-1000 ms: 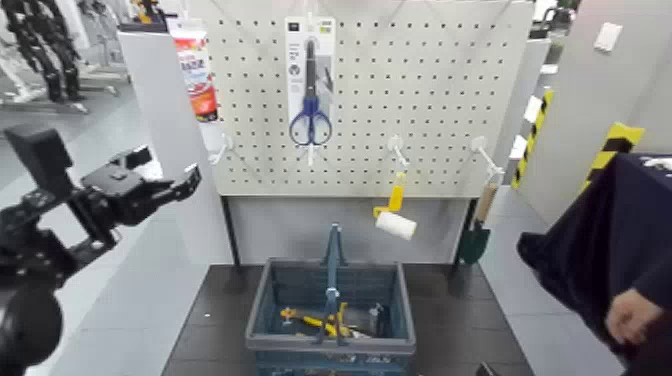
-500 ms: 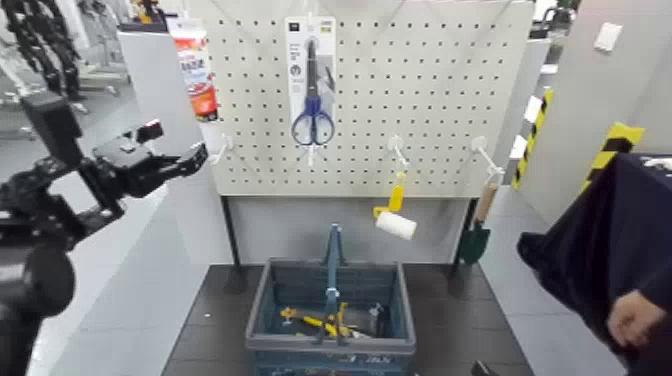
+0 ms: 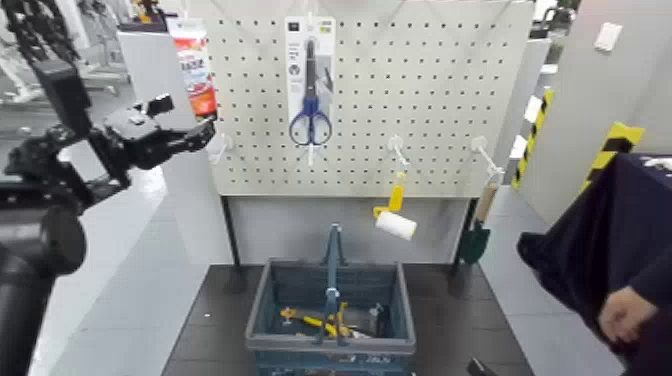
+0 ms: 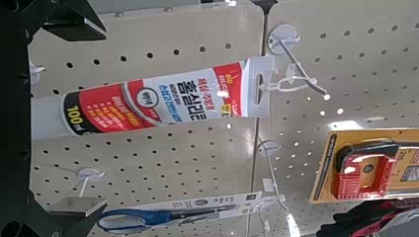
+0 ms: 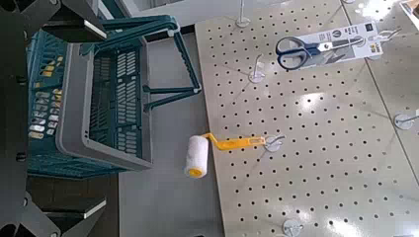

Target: Put the red glue tube into the crate.

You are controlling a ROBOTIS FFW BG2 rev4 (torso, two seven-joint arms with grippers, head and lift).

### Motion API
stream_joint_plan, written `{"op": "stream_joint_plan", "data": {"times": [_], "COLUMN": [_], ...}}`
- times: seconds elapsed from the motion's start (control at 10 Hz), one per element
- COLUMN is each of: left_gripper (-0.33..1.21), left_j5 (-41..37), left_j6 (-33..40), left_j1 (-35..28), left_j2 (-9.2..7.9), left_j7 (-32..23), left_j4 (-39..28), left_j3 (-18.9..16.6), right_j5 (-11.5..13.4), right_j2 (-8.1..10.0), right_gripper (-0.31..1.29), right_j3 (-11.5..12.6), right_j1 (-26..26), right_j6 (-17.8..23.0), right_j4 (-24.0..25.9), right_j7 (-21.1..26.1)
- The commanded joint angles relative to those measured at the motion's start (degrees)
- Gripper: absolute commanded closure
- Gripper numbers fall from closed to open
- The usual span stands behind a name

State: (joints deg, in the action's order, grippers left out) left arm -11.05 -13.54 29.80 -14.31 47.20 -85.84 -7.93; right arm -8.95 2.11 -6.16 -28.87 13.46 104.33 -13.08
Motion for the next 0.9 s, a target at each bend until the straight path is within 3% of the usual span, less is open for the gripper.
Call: {"op": "stream_joint_plan", "data": {"times": [0.1, 0.7, 0.9], "left_gripper": [0.12, 0.21, 1.03], "left_j5": [0.41, 0.15, -0.29], "left_j6": [1.24, 3.35, 3.26], "left_j1": [3.69, 8.79, 8.79], "left_j2": [-0.63, -1.77, -1.51], "left_j7": [1.32, 3.51, 2.81], "left_j4": [3.93, 9.91, 9.56], "left_j3": [1.34, 4.76, 4.68], "right_j5": [-0.10, -0.89, -0.89], "right_j2": [0.00, 0.00, 0.00], "right_gripper": [0.13, 0.13, 0.13], "right_j3": [-0.08, 0.10, 0.18], "right_j1": [0.21, 0.74, 0.65], "right_j6": [-0.27, -0.27, -0.27], "right_j4": [-0.09, -0.53, -0.53], "right_j7": [-0.37, -0.81, -0.81]}}
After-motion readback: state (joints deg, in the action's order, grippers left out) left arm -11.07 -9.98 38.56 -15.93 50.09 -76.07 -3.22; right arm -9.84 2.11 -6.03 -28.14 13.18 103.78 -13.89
